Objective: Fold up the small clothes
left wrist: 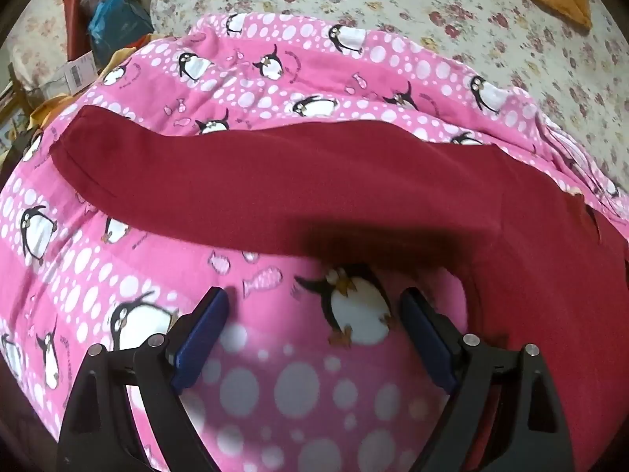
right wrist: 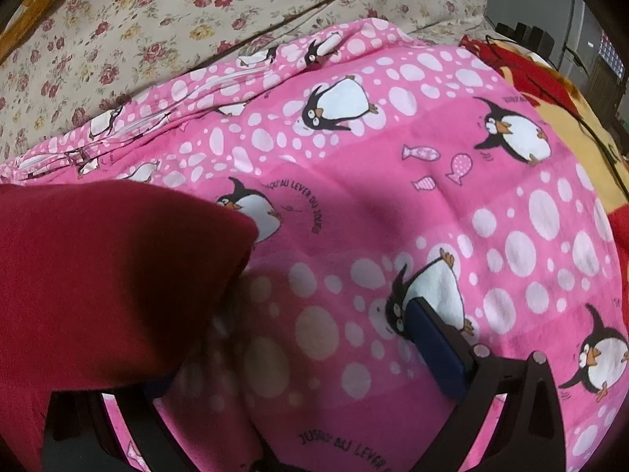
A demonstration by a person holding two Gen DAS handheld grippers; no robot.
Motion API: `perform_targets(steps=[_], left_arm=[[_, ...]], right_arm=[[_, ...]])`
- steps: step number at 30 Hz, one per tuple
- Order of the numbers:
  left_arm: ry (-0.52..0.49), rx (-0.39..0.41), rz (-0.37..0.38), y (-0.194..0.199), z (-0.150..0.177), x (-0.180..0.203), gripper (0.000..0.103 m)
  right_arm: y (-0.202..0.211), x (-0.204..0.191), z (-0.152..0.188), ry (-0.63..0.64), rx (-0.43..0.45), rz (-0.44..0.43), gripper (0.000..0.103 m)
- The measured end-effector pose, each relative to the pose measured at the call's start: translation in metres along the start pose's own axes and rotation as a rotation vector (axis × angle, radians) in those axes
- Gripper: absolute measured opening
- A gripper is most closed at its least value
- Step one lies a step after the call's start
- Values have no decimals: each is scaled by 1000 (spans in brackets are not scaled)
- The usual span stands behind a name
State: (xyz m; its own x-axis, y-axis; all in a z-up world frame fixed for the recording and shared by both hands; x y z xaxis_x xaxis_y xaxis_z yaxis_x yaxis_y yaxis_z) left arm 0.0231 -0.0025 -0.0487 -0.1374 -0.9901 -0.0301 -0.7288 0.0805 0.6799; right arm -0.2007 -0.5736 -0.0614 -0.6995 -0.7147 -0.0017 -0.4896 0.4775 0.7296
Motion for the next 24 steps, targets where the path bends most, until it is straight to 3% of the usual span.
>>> perform_targets(steps=[3,7,9,13,17,24], left_arm=[[26,-15,38,10,0,3,69],[73,53,82,34,-5,3,68],[67,92,85,44,-8,3,68],[37,131,75,56,-17,4,68],[50,148,89,63,-20,3,68],[36,172,63,71,-22,-3,68]], right_arm=[[0,1,0,-1,0,-1,103],[8,0,2,-24,-36,-16,103],[25,-1,0,-77,-67,-74,102],[67,-9,-1,-176,-8,-167,102],[122,-40,1,-141,14,-250,102],[223,-141,18,60,54,-449,102]])
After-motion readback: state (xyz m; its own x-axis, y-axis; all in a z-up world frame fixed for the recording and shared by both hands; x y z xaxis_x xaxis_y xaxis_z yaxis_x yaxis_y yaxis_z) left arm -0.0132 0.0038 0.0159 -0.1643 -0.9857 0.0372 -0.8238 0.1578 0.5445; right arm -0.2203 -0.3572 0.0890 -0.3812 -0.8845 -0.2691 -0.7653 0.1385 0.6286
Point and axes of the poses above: each gripper's, at about its wrist camera, not at the fingertips, and y roughly against the way its jaws point, x to its right, z to its underside, the point moved 7 cm from there along -y, roughly the way its jaws point, and after that the axes turned 12 degrees about x, right-handed, at the moved point
